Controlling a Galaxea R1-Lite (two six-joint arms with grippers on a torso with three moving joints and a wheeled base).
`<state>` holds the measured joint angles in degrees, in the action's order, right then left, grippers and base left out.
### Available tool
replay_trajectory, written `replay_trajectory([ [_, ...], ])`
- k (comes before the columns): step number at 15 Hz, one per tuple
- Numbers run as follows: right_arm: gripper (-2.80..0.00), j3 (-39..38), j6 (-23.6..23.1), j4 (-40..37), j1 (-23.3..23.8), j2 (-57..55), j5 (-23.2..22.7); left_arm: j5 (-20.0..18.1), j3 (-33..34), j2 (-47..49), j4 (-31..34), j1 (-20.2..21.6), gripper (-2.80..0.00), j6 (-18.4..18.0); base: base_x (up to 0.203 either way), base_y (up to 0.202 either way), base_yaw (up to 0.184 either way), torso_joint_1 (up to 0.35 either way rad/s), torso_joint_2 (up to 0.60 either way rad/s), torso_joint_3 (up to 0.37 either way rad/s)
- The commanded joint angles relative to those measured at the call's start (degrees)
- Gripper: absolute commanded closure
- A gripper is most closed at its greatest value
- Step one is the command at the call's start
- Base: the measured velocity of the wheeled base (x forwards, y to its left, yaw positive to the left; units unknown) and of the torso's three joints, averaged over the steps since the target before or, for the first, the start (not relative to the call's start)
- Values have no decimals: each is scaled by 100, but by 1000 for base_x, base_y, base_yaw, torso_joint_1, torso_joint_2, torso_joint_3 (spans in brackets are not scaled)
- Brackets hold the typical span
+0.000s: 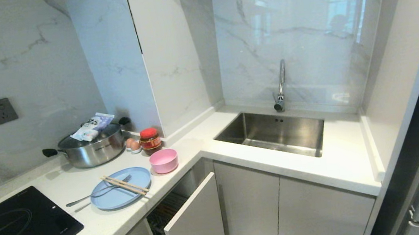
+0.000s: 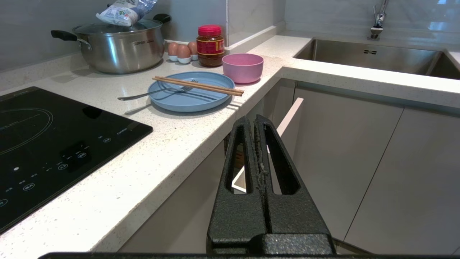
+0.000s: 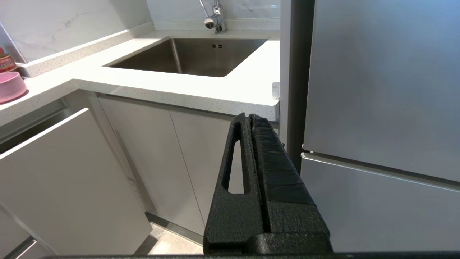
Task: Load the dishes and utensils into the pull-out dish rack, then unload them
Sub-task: Open the cupboard
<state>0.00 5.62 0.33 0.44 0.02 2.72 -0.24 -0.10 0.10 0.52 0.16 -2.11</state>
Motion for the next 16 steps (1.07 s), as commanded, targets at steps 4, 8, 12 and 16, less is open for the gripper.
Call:
replay_trajectory([
  [4, 0, 0, 1, 2, 0, 24, 1, -2, 1, 4, 0, 2, 0, 0, 0, 0, 0, 0, 0, 0],
  [8, 0, 0, 1, 2, 0, 24, 1, -2, 1, 1, 0, 2, 0, 0, 0, 0, 0, 0, 0, 0],
  [12, 0, 0, 1, 2, 0, 24, 1, -2, 1, -1, 0, 2, 0, 0, 0, 0, 0, 0, 0, 0],
  [16, 0, 0, 1, 2, 0, 24, 1, -2, 1, 4, 0, 2, 0, 0, 0, 0, 0, 0, 0, 0],
])
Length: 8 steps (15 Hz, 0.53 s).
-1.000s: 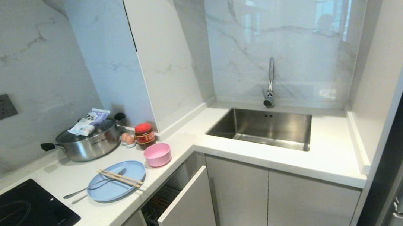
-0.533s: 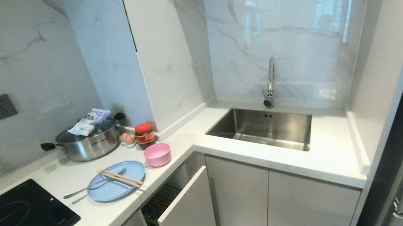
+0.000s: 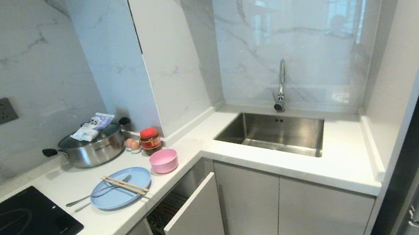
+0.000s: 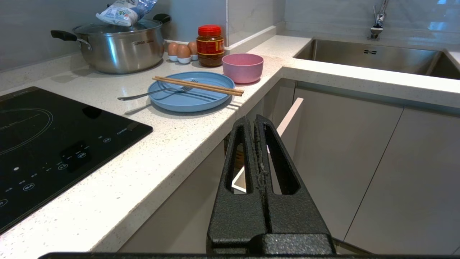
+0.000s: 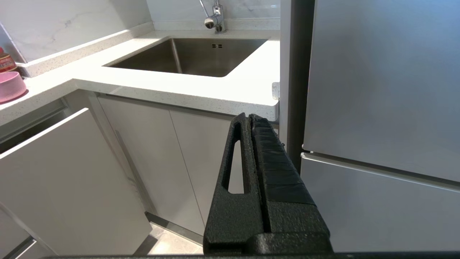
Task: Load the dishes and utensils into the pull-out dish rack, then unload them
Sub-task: Open the cupboard
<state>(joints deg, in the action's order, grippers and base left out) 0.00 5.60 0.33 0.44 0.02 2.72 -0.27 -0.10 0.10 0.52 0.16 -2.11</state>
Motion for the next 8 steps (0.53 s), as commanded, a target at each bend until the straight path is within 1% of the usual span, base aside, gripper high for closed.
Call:
replay_trajectory([
  [1, 0, 0, 3, 2, 0, 24, 1, 0, 1, 7, 0, 2, 0, 0, 0, 0, 0, 0, 0, 0],
  [3, 0, 0, 3, 2, 0, 24, 1, 0, 1, 4, 0, 2, 0, 0, 0, 0, 0, -43, 82, 31],
  [8, 0, 0, 3, 2, 0, 17, 1, 0, 1, 8, 0, 2, 0, 0, 0, 0, 0, -163, 351, 180],
])
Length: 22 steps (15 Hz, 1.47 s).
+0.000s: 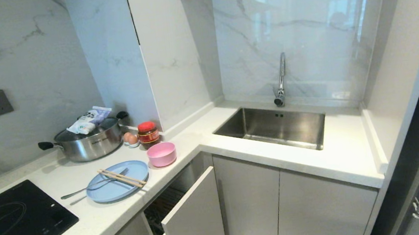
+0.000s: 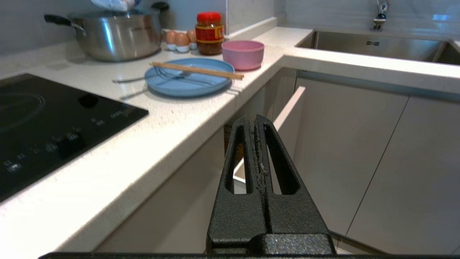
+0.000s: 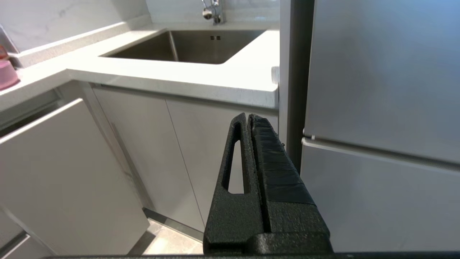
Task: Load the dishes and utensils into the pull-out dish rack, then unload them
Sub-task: Open the cupboard
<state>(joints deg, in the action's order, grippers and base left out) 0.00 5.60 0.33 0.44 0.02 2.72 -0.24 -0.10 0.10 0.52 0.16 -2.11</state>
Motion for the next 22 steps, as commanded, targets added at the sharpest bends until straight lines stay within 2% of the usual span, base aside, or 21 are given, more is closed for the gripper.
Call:
replay_trajectory([
  [1, 0, 0, 3, 2, 0, 15, 1, -2, 1, 5, 1, 2, 0, 0, 0, 0, 0, -216, 458, 235],
  [16, 0, 0, 3, 2, 0, 23, 1, -2, 1, 1, 1, 2, 0, 0, 0, 0, 0, -240, 525, 285],
  [22, 0, 0, 3, 2, 0, 24, 1, -2, 1, 0, 1, 2, 0, 0, 0, 0, 0, -67, 152, 85],
])
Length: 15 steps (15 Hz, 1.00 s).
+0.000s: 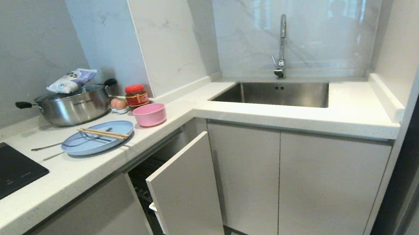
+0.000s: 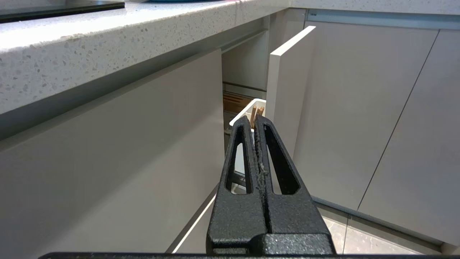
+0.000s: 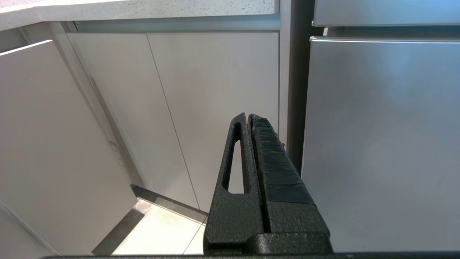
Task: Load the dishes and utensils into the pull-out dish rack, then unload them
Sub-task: Open the cupboard
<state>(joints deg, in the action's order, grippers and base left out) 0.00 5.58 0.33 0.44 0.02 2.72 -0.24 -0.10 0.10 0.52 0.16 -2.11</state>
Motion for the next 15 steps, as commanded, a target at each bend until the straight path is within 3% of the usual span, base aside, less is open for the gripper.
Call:
replay_trajectory([
  [1, 0, 0, 4, 2, 0, 24, 1, -2, 1, 8, 0, 2, 0, 0, 0, 0, 0, 0, 0, 0],
  [11, 0, -3, 4, 2, 0, 24, 1, 6, -105, 0, -2, 2, 0, -72, 0, 0, 0, 0, 0, 0],
  [15, 0, 0, 4, 2, 0, 24, 1, -1, -1967, 82, 480, -5, 0, -77, 0, 0, 0, 0, 0, 0],
])
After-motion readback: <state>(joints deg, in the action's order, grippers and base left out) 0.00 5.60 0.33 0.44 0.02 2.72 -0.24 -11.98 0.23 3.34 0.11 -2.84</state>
